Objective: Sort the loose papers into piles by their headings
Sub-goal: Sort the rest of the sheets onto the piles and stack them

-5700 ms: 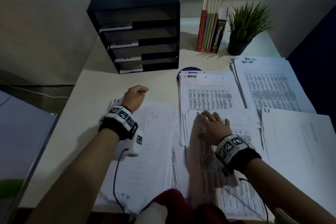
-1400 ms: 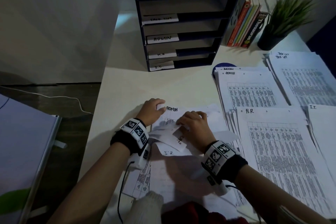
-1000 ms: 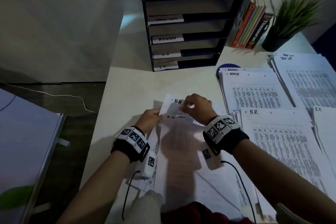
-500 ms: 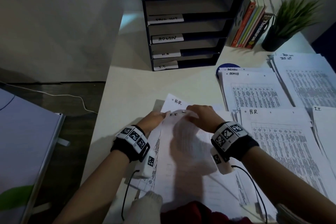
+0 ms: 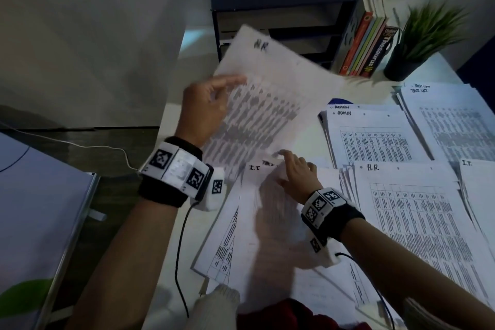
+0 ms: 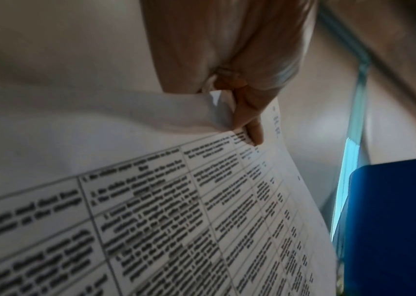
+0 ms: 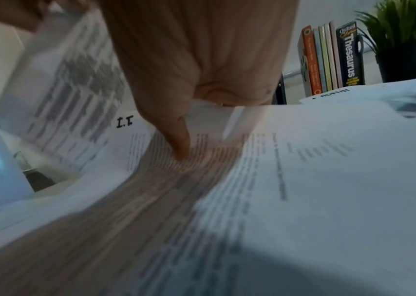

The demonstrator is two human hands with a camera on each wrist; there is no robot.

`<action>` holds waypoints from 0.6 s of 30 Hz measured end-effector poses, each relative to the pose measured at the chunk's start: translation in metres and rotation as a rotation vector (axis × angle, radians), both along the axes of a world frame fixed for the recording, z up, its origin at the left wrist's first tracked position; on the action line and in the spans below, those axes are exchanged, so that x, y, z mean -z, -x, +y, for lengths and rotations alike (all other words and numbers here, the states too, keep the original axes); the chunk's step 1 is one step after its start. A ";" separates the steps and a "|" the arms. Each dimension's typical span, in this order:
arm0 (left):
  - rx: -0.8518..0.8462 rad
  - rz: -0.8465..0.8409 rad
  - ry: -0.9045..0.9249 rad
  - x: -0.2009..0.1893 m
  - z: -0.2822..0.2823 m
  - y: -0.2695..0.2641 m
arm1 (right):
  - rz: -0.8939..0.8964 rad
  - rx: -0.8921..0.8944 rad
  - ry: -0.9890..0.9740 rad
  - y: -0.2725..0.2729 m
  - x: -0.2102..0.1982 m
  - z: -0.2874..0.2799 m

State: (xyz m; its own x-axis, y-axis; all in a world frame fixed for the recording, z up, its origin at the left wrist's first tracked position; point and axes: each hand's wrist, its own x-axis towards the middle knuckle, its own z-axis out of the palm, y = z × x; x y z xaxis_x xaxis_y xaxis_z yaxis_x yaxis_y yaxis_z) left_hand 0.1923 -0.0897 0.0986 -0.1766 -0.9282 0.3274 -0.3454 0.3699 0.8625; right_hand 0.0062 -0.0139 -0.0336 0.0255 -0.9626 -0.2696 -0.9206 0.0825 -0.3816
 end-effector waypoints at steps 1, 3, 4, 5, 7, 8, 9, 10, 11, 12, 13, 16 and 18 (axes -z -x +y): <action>-0.013 0.027 0.049 -0.013 0.001 -0.001 | 0.013 0.019 -0.018 0.001 0.002 0.000; -0.030 0.084 0.129 -0.036 0.005 -0.002 | -0.059 0.077 -0.041 0.006 0.003 -0.003; -0.029 0.106 0.162 -0.045 0.008 -0.003 | -0.182 0.130 -0.015 0.008 0.000 -0.004; -0.017 0.127 0.187 -0.053 0.010 -0.003 | -0.348 0.200 0.033 0.011 -0.007 -0.006; 0.020 0.168 0.202 -0.061 0.014 0.001 | -0.692 0.346 0.168 0.019 -0.029 -0.009; 0.037 0.184 0.198 -0.062 0.017 0.003 | -0.838 0.402 0.227 0.025 -0.041 -0.010; 0.052 0.193 0.195 -0.062 0.019 0.007 | -0.969 0.436 0.283 0.031 -0.054 -0.009; 0.064 0.198 0.198 -0.061 0.021 0.011 | -1.075 0.454 0.333 0.036 -0.066 -0.007; 0.076 0.203 0.202 -0.060 0.022 0.015 | -1.149 0.461 0.382 0.041 -0.077 -0.003; 0.088 0.208 0.201 -0.059 0.024 0.020 | -1.195 0.456 0.437 0.047 -0.086 0.001; 0.098 0.212 0.198 -0.058 0.027 0.026 | -1.227 0.440 0.493 0.053 -0.094 0.006; 0.124 0.213 0.216 -0.059 0.039 0.046 | -1.252 0.392 0.583 0.074 -0.115 0.019; 0.173 0.224 0.243 -0.064 0.047 0.059 | -1.264 0.378 0.611 0.092 -0.126 0.025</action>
